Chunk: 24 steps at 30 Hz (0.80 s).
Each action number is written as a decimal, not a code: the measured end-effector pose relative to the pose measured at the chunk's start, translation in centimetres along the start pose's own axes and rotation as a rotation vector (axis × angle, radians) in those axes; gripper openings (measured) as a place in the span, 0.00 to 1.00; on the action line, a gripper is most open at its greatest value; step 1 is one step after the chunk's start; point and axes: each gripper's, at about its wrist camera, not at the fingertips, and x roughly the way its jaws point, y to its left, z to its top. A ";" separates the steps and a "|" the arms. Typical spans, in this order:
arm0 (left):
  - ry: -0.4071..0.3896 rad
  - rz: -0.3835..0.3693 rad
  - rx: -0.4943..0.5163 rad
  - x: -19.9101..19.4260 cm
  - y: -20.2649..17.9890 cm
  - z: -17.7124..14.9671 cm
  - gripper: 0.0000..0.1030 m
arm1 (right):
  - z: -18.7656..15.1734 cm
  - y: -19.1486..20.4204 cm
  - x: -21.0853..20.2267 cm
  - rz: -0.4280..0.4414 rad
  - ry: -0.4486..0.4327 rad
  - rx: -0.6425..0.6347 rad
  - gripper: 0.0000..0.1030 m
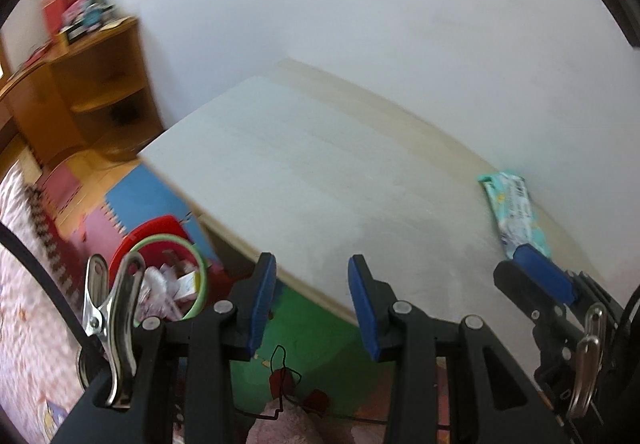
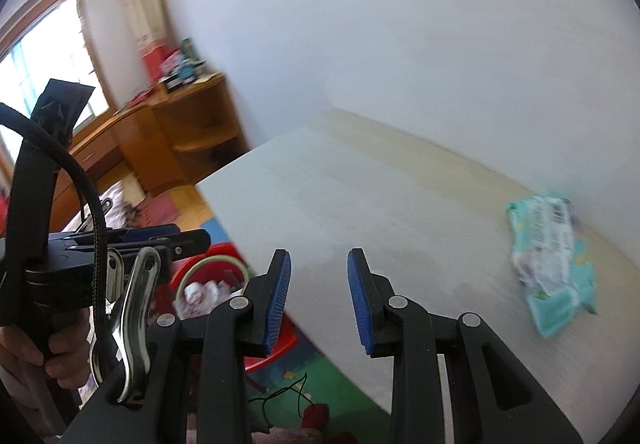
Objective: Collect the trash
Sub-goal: 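Move both open tools up from the bucket back toward the table, then reach both tools toward the teal wet-wipe package on the table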
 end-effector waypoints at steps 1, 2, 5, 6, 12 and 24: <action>0.001 -0.016 0.018 0.2 -0.3 0.4 0.38 | 0.1 -0.4 -0.2 -0.017 -0.004 0.016 0.30; 0.002 -0.030 0.037 0.4 -0.5 0.8 0.38 | 0.1 -0.7 -0.3 -0.037 -0.008 0.032 0.30; 0.009 -0.068 0.104 1.0 -1.0 2.1 0.38 | 0.2 -2.1 -0.6 -0.100 -0.018 0.088 0.30; 0.010 -0.083 0.129 1.2 -1.2 2.7 0.38 | 0.2 -2.7 -0.7 -0.127 -0.021 0.119 0.30; 0.014 -0.135 0.241 2.1 -2.0 4.4 0.38 | -0.3 -4.7 -0.6 -0.229 -0.023 0.225 0.30; 0.073 -0.205 0.339 4.0 -4.6 4.8 0.38 | -0.9 -11.4 -1.0 -0.346 0.026 0.379 0.33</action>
